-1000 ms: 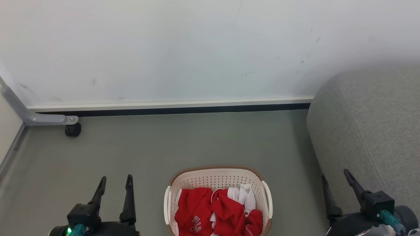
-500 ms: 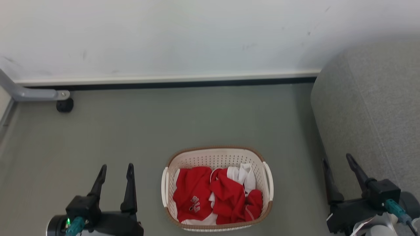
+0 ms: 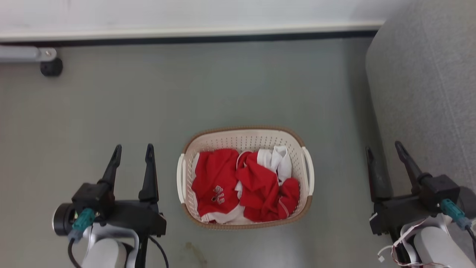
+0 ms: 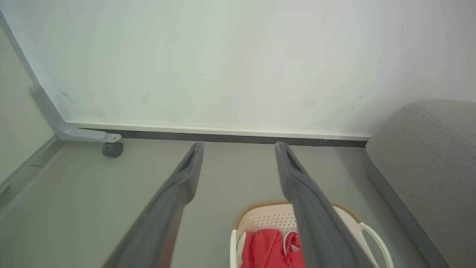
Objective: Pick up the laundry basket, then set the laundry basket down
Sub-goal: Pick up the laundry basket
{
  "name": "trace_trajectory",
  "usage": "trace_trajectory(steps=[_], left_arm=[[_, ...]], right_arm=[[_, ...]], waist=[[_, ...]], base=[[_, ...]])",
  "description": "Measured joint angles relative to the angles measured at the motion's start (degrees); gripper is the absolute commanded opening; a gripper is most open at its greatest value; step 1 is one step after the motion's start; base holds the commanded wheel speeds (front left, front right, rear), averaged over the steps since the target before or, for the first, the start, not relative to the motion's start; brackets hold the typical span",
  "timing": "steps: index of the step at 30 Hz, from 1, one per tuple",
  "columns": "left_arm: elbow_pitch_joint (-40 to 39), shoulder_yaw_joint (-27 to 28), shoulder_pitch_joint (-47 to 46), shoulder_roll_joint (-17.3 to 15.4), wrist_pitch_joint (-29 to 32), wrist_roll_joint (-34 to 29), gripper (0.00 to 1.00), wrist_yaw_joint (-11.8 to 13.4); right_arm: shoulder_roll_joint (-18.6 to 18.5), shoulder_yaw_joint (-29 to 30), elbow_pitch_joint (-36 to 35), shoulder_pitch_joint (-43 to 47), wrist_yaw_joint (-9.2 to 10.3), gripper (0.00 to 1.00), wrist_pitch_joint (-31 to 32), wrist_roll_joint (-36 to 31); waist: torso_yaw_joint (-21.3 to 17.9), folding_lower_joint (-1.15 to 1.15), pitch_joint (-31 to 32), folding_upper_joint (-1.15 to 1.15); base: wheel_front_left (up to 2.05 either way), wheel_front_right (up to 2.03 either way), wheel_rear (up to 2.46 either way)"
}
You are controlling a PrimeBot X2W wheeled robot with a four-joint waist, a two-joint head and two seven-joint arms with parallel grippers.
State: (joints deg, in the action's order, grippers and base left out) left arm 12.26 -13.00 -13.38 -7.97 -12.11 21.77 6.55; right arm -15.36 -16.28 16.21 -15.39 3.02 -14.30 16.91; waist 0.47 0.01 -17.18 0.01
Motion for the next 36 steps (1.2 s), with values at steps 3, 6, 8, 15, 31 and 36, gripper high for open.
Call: trace_trajectory(steps=[3,6,8,15,31,36], left_arm=[[0.4,-0.1,-2.0,0.1,0.4,0.0,1.00,0.0],[1.0,-0.3,-4.1,0.1,0.9,0.0,1.00,-0.1],[1.5,-0.4,-5.7,0.1,1.3,0.0,1.00,-0.1],[4.8,-0.5,-12.2,0.3,3.1,-0.1,1.00,-1.5],[18.7,-1.8,-25.0,1.0,7.1,0.2,1.00,-4.6],[22.8,-2.1,-26.4,1.2,7.8,0.3,1.00,-5.6]], right_arm=[[0.0,-0.1,0.1,-1.5,-0.18,1.00,0.0,-0.3],[0.1,-0.1,0.2,-3.2,-0.51,1.00,-0.2,-0.3],[0.3,-0.1,0.4,-4.5,-0.52,1.00,-0.2,-0.3],[1.3,-0.8,1.9,-10.6,-1.09,1.00,-0.2,-0.6],[3.4,-1.9,13.2,-21.9,-2.60,1.00,0.2,-1.4],[4.4,-2.7,16.7,-23.8,-3.08,1.00,0.2,-1.4]], waist=[[-0.1,0.00,-2.5,0.00],[-0.1,0.00,-5.0,0.00],[-0.2,0.00,-6.7,0.00],[-0.5,0.00,-13.6,0.00],[-0.7,-0.01,-25.4,0.01],[-0.5,-0.01,-27.1,0.00]], base=[[0.00,0.00,0.00],[0.00,0.00,0.00],[0.00,0.00,0.00],[0.00,0.00,0.00],[0.00,0.00,0.00],[0.00,0.00,0.00]])
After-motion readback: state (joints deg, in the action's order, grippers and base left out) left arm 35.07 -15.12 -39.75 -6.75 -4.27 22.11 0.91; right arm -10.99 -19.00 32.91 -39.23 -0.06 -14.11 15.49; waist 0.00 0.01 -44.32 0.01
